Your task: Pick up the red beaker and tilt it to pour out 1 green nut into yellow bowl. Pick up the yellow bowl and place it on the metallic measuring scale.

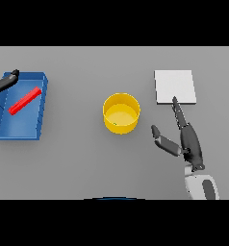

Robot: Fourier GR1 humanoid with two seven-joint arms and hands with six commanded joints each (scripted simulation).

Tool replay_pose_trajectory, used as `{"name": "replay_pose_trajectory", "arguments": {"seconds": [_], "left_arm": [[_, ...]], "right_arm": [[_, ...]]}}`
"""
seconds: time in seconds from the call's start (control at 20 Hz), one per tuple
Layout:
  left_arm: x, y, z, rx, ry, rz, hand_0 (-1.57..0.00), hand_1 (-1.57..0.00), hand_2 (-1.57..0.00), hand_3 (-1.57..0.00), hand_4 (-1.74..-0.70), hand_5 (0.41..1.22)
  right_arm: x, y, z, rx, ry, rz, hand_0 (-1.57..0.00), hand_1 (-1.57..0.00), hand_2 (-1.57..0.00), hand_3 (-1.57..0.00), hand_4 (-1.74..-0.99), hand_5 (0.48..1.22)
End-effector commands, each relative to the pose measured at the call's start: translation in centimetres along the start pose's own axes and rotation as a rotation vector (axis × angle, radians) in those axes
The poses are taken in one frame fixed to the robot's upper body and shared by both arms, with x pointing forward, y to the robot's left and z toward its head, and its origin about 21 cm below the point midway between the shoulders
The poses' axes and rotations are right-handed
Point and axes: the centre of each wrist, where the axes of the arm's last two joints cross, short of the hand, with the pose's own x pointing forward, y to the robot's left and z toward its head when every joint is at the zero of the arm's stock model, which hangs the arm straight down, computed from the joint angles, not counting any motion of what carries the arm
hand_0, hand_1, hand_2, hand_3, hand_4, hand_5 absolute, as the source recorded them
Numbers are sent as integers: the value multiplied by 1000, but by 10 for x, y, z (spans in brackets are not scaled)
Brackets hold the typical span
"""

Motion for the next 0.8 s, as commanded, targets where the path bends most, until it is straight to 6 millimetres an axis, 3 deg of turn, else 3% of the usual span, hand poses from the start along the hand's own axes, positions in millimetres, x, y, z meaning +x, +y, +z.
{"name": "replay_pose_trajectory", "arguments": {"seconds": [0.0, 0.2, 0.3, 0.55, 0.75], "left_arm": [[1, -5, -3, -1, -10, 7, -80, -73, -69, -72, -776, 631], [2, -10, 2, 4, -102, 75, -32, -29, -28, -29, -786, 652], [3, -11, 4, 1, -104, 94, -20, -18, -17, -18, -798, 661], [6, -22, 8, -12, -98, 105, -6, -5, -5, -5, -806, 687], [3, -17, 7, -17, -96, 111, -2, -2, -1, -2, -811, 689]], "right_arm": [[1, -2, 0, -3, 10, 7, 1, 1, 1, 1, -1144, 644], [9, -3, -17, 127, -15, 137, 1, 1, 1, 1, -1080, 662], [15, -11, -27, 224, -35, 276, 1, 1, 1, 1, -1103, 662], [32, -5, -60, 446, -122, 649, 1, 1, 1, 1, -1142, 627], [43, 4, -84, 635, -211, 845, 1, 1, 1, 1, -1162, 637]]}}
